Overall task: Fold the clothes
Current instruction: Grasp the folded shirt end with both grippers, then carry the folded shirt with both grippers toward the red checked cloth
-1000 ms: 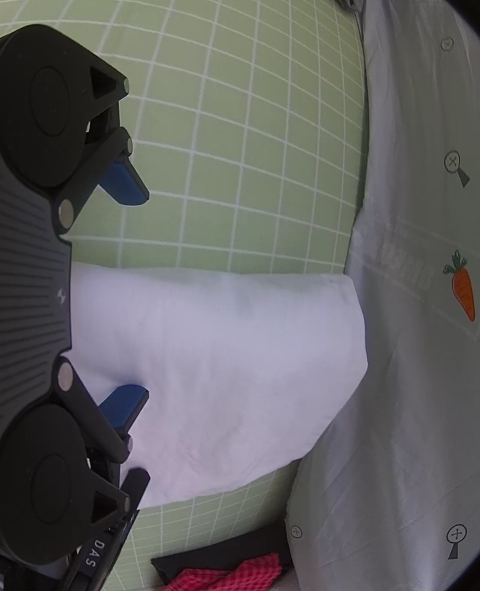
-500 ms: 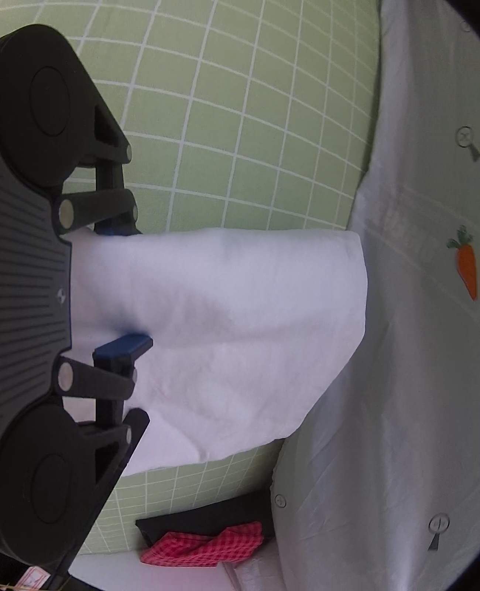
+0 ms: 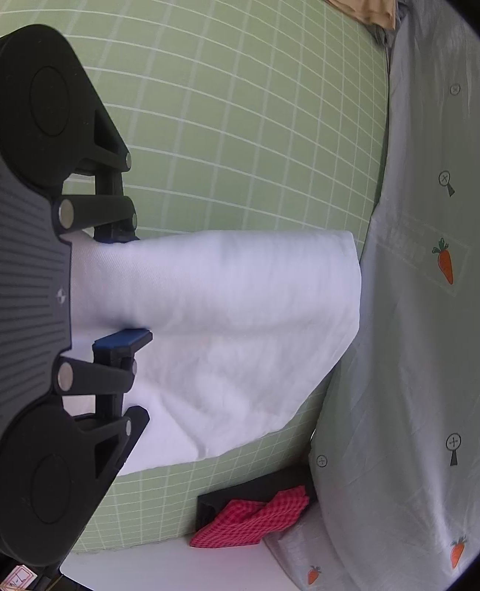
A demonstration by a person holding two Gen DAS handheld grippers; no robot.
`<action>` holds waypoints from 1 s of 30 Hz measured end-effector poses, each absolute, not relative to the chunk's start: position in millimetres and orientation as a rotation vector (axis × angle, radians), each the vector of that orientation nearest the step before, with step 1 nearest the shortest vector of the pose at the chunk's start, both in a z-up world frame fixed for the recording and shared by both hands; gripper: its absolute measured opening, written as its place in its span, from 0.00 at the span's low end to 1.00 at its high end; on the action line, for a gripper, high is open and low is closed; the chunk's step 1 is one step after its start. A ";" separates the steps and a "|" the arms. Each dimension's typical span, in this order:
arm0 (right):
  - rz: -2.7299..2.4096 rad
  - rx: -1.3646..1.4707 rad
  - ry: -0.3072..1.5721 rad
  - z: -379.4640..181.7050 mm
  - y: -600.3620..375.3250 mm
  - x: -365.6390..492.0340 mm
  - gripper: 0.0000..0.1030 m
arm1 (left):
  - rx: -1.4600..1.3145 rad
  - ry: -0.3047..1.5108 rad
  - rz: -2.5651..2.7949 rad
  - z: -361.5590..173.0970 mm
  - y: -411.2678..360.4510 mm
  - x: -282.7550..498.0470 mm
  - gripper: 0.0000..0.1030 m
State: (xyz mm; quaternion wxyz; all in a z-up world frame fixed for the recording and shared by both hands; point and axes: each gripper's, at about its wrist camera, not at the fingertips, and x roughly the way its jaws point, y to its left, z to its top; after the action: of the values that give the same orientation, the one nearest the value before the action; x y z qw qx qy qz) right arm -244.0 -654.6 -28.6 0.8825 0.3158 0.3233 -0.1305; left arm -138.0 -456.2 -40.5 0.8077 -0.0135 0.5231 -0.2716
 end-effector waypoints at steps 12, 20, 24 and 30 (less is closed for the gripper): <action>-0.377 0.634 0.673 -11.1 -622.4 -305.8 0.13 | -0.033 1.124 -0.689 -37.0 -442.3 -189.0 0.39; -0.472 0.646 0.647 7.3 -627.1 -338.9 0.13 | -0.056 1.140 -0.794 -30.5 -462.4 -206.1 0.39; -0.512 0.659 0.607 11.4 -645.2 -358.3 0.13 | -0.051 1.123 -0.844 -23.7 -489.4 -215.1 0.39; -0.532 0.681 0.543 5.7 -707.4 -387.2 0.13 | -0.044 1.067 -0.875 -12.3 -559.8 -239.4 0.39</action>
State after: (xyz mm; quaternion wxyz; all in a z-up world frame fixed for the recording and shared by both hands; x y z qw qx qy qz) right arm -387.2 -707.4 5.7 0.8726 0.3259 0.2598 -0.2548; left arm -239.4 -559.8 -12.3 0.7711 -0.0203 0.4920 -0.4036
